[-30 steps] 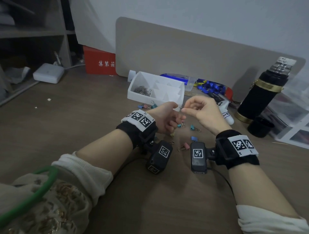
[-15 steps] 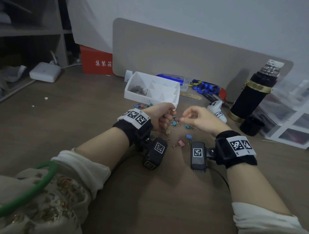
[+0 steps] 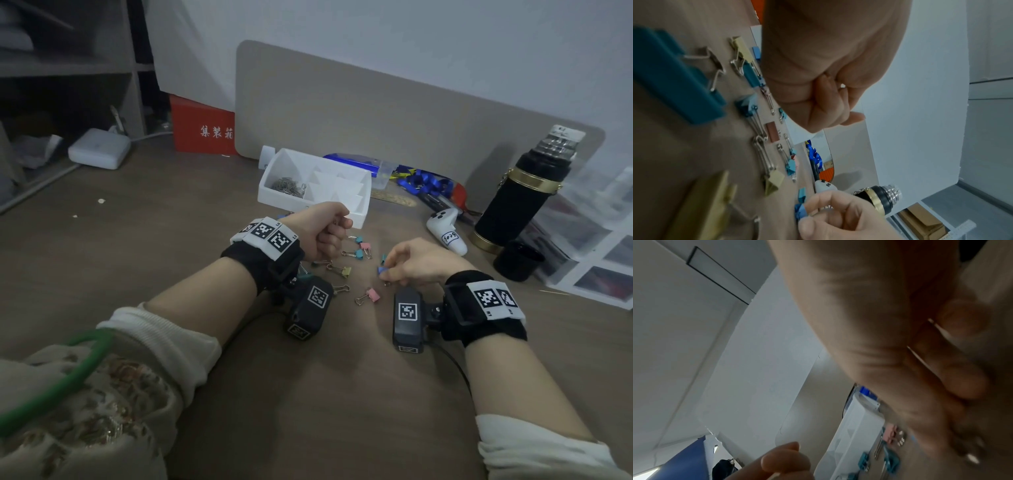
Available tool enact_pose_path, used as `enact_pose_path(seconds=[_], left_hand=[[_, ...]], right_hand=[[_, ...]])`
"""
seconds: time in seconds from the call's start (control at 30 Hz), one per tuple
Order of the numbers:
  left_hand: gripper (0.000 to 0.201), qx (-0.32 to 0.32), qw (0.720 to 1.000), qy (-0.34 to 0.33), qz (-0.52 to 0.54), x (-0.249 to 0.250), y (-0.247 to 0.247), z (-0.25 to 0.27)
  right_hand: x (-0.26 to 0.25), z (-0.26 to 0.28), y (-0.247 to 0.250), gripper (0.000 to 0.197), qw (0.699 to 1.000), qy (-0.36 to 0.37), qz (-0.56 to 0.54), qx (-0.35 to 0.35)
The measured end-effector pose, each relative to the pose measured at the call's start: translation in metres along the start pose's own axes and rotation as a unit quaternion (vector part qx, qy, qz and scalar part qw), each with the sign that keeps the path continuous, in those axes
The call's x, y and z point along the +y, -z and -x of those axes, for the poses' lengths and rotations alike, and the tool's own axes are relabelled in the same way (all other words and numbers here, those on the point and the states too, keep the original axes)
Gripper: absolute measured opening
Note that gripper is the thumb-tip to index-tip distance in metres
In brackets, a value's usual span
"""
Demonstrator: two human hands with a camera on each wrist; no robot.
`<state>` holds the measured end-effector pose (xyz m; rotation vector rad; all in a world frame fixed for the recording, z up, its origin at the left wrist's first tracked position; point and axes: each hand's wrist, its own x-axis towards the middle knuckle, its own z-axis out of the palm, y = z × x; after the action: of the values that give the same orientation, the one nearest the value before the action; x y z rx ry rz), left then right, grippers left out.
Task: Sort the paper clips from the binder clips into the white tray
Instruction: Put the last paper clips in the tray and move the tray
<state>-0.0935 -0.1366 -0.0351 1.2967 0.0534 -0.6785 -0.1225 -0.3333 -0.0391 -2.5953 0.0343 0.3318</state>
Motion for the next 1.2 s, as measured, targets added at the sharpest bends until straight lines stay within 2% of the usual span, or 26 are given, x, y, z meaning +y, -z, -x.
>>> enact_pose_path(seconds=[0.23,0.37,0.53,0.6,0.77,1.0,1.2], left_hand=[[0.032,0.032,0.998,-0.029,0.055,0.011,0.009,0.005],[0.033,0.042,0.997,-0.029,0.057,0.011,0.011,0.006],[0.033,0.048,0.996,-0.04,0.07,0.015,0.021,0.006],[0.034,0.057,0.994,-0.052,0.075,0.018,0.028,0.006],[0.031,0.089,0.989,-0.071,0.093,0.022,0.047,0.006],[0.031,0.095,0.988,-0.07,0.104,0.026,0.05,0.009],[0.034,0.099,0.985,-0.082,0.117,0.033,0.06,0.015]], right_hand=[[-0.005,-0.012,-0.006,0.021,0.989,0.065,-0.034,0.13],[-0.013,-0.024,-0.014,0.037,0.988,0.086,-0.048,0.121],[-0.021,-0.035,-0.022,0.055,0.994,0.091,0.007,0.061],[-0.022,-0.038,-0.023,0.05,0.995,0.087,0.013,0.049],[-0.021,-0.046,-0.023,0.023,0.993,0.082,0.013,0.081],[-0.022,-0.049,-0.022,0.016,0.994,0.084,0.024,0.071],[-0.029,-0.048,-0.022,0.006,0.988,0.106,0.016,0.11]])
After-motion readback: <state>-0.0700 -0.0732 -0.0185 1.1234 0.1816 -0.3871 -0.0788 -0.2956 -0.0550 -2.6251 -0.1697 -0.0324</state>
